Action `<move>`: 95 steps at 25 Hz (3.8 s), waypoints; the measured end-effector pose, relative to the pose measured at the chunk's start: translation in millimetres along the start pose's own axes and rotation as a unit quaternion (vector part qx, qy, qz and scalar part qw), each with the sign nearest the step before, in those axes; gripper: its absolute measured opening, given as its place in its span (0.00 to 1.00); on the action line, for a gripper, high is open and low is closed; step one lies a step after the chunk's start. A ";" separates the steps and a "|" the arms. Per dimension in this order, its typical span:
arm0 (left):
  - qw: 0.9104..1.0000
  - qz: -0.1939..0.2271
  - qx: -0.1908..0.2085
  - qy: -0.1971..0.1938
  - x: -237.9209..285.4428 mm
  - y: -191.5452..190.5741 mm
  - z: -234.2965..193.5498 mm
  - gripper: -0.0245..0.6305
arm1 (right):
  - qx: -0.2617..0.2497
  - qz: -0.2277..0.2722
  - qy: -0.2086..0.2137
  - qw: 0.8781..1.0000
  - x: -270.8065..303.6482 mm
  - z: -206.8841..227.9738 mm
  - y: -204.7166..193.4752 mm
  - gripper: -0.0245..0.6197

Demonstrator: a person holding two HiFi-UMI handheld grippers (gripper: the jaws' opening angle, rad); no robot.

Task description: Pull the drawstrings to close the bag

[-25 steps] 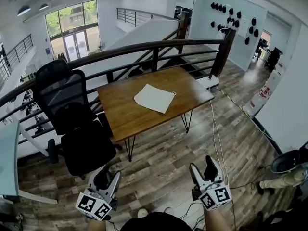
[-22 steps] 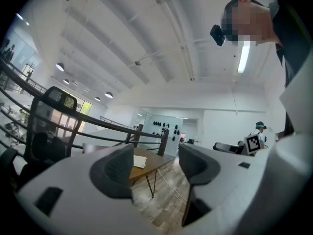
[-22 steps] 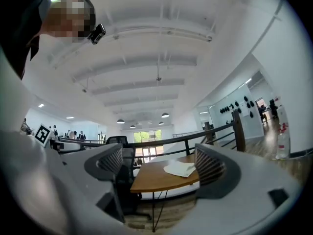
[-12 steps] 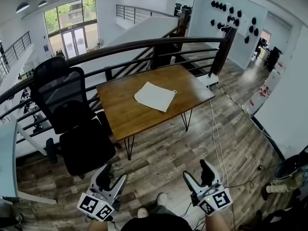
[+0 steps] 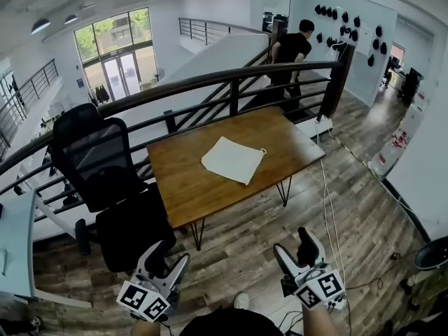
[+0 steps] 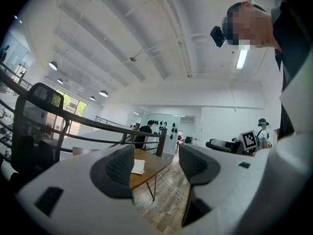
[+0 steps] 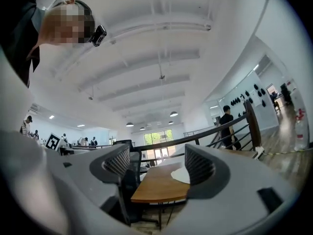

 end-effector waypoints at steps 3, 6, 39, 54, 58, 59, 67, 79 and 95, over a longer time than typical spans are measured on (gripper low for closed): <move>1.000 0.004 -0.002 0.009 27.2 3.5 6.6 0.47 | 0.000 0.005 -0.001 1.000 7.8 29.1 6.2 0.57; 1.000 0.006 0.001 0.014 52.1 2.4 15.9 0.47 | -0.013 -0.006 -0.009 1.000 6.9 55.0 8.4 0.49; 0.999 -0.024 0.014 -0.016 270.2 1.9 -79.0 0.47 | -0.016 -0.050 -0.058 0.997 161.9 165.4 -3.7 0.33; 0.996 -0.060 0.021 -0.068 338.3 5.6 -143.4 0.43 | 0.016 -0.033 -0.076 0.996 246.7 183.4 -21.1 0.27; 0.993 -0.078 0.023 -0.089 353.5 -8.4 -141.5 0.40 | 0.018 -0.039 -0.082 0.996 253.6 186.7 -26.6 0.26; 0.992 -0.084 0.025 -0.094 358.2 -12.9 -138.2 0.40 | 0.017 -0.046 -0.084 0.995 253.8 189.8 -29.1 0.26; 0.980 -0.150 0.027 -0.124 396.1 -41.3 -120.0 0.40 | 0.029 -0.081 -0.110 0.990 258.6 213.5 -31.7 0.25; 0.952 -0.274 0.057 -0.126 455.7 -114.8 -54.9 0.37 | 0.048 -0.130 -0.141 0.980 230.0 258.1 -39.7 0.24; 0.876 -0.471 -0.037 -0.099 493.0 -209.2 -15.2 0.44 | 0.068 -0.142 -0.186 0.970 189.1 251.5 -39.9 0.23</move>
Point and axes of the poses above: the fingertips, and each gripper's own axes: x forward along the fingers, z to its right, y out of its top, the point moved 10 cm from there along -x, backward along the fingers, and after that the axes turned 12 degrees about y, right-handed, at the moved point
